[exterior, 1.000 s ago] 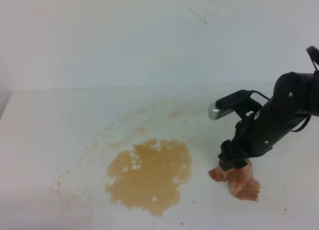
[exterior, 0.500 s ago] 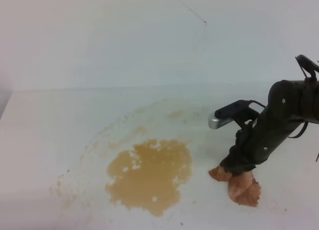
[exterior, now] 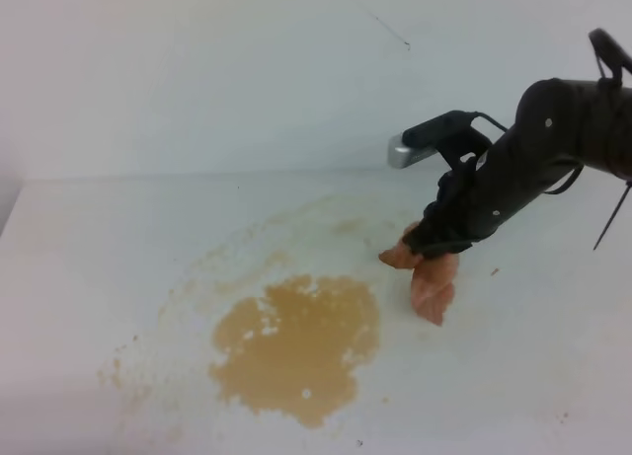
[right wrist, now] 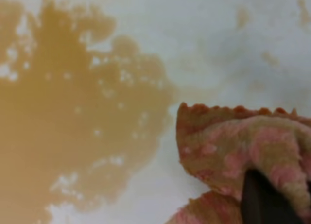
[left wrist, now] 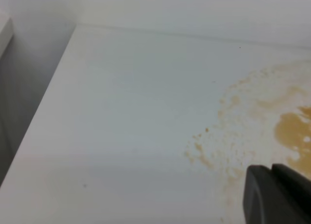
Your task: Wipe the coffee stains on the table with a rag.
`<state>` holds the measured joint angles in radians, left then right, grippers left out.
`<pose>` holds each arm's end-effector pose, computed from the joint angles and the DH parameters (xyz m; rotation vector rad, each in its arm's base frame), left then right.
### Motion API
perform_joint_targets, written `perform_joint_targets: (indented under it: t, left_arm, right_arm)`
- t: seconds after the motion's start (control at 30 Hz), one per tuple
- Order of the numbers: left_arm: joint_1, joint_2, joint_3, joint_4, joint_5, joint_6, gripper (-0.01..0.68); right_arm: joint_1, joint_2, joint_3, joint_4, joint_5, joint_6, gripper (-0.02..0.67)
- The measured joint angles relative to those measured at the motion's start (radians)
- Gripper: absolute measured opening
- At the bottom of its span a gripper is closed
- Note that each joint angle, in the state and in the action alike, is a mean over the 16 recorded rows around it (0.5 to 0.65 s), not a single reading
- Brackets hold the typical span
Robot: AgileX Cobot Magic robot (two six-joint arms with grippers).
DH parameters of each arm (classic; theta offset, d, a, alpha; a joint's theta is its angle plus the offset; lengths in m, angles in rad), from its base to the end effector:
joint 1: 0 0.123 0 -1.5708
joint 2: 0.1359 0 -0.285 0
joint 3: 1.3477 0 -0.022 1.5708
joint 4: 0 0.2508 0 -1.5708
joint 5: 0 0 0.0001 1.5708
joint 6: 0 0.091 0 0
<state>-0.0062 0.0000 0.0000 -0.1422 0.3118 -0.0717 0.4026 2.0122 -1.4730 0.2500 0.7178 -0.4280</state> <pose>0.0542 -0.0043 0.1853 -0.1491 1.7901 -0.1918 0.3871 0.1809 0.1899 -0.9036 2.5739 0.2700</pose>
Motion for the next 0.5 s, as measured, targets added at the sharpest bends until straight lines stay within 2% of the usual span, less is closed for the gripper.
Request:
perform_joint_targets:
  t: [0.5]
  left_arm:
    - [0.0, -0.002, 0.002, 0.0, -0.001, 0.0, -0.002]
  right_arm:
    - [0.042, 0.173, -0.071, 0.077, -0.01, -0.001, 0.042]
